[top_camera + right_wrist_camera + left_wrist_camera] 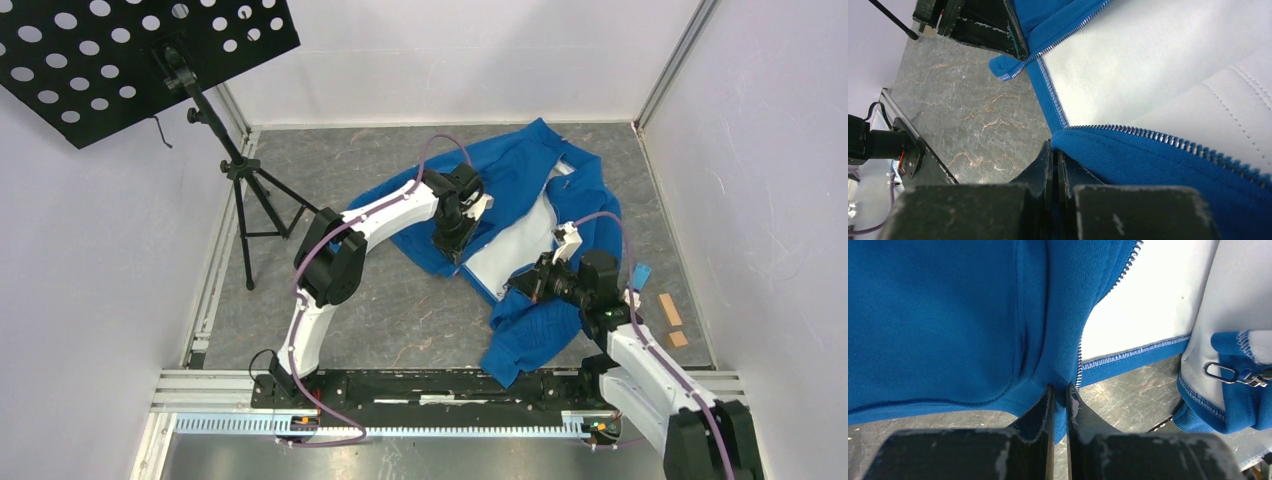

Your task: Zip up the jacket

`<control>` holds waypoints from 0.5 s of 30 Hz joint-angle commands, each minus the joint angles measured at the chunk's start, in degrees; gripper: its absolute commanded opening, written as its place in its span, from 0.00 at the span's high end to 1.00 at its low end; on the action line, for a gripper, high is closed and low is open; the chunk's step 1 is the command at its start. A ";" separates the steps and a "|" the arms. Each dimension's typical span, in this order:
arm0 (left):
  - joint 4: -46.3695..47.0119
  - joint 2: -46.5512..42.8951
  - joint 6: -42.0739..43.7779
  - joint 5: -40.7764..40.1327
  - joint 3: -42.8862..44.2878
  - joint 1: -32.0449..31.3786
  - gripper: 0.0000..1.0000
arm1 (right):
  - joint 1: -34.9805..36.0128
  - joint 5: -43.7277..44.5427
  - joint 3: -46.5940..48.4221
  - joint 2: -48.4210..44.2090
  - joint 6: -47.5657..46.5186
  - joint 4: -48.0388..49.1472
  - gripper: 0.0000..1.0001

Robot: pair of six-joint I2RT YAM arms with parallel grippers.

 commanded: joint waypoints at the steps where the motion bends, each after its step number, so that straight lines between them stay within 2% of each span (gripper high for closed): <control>1: 2.44 -4.57 -2.02 2.93 -1.49 0.95 0.86 | 0.89 -1.40 0.16 6.62 4.02 8.26 1.00; 5: 4.61 -5.15 -2.86 6.44 -2.75 2.03 0.85 | 1.81 -0.40 1.01 18.61 6.15 12.72 1.00; 9: 5.06 -4.34 -2.78 5.30 -3.13 2.63 0.81 | 1.80 2.53 -0.30 27.43 9.13 14.92 1.00; 15: 6.69 -5.14 -4.07 1.23 -4.89 3.37 0.82 | 1.57 5.33 -4.15 29.96 9.88 17.54 1.00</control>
